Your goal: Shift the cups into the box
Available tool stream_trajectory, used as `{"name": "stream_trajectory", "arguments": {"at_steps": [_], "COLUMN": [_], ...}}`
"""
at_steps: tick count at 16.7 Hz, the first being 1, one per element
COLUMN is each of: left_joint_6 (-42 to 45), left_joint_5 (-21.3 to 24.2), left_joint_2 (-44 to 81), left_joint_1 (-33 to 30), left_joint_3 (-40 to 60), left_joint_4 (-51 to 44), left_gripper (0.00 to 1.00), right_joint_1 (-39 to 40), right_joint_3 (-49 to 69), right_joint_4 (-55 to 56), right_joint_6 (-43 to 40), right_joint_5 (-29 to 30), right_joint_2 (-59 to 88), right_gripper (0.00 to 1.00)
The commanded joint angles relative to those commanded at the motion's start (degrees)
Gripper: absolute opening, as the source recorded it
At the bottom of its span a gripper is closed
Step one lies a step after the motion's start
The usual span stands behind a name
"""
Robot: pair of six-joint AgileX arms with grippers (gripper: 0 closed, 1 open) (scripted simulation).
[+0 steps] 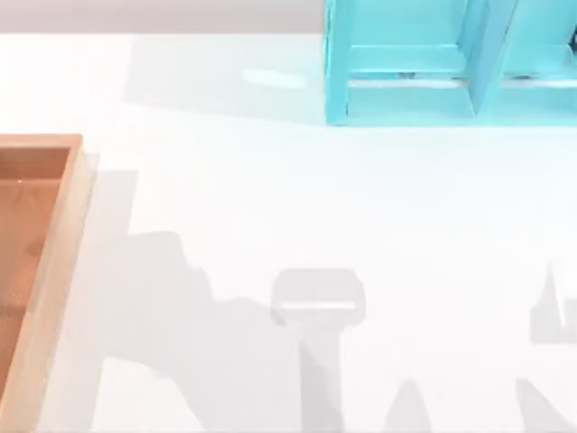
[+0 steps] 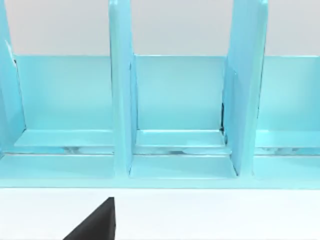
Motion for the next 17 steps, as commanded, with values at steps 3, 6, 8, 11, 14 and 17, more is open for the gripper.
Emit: {"name": "stream_trajectory", "arguments": {"at_steps": [3, 6, 8, 11, 14, 17], "left_joint_6": [0.0, -0.09, -0.15, -0.16, -0.26, -0.26], "left_joint_5": [0.0, -0.1, -0.04, 0.05, 0.03, 0.0], "left_joint_2": [-0.01, -0.18, 0.28, 0.78, 0.5, 0.64], "left_joint_1": [-0.07, -0.03, 0.04, -0.06, -0.27, -0.34], "left_joint_3": [0.01, 2.28, 6.67, 14.1, 21.18, 23.62], "left_joint_4": [-0.01, -2.19, -6.13, -13.49, -20.5, -22.96], "left_gripper": [1.0, 1.0, 1.0, 1.0, 1.0, 1.0], "right_joint_1": [0.0, 0.0, 0.0, 0.0, 0.0, 0.0], "right_joint_3": [0.0, 0.0, 0.0, 0.0, 0.0, 0.0], "right_joint_4": [0.0, 0.0, 0.0, 0.0, 0.0, 0.0], "right_joint_6": [0.0, 0.0, 0.0, 0.0, 0.0, 0.0], "right_joint_5": [0.0, 0.0, 0.0, 0.0, 0.0, 0.0], "right_joint_2": [0.0, 0.0, 0.0, 0.0, 0.0, 0.0], "right_gripper": [1.0, 1.0, 1.0, 1.0, 1.0, 1.0]}}
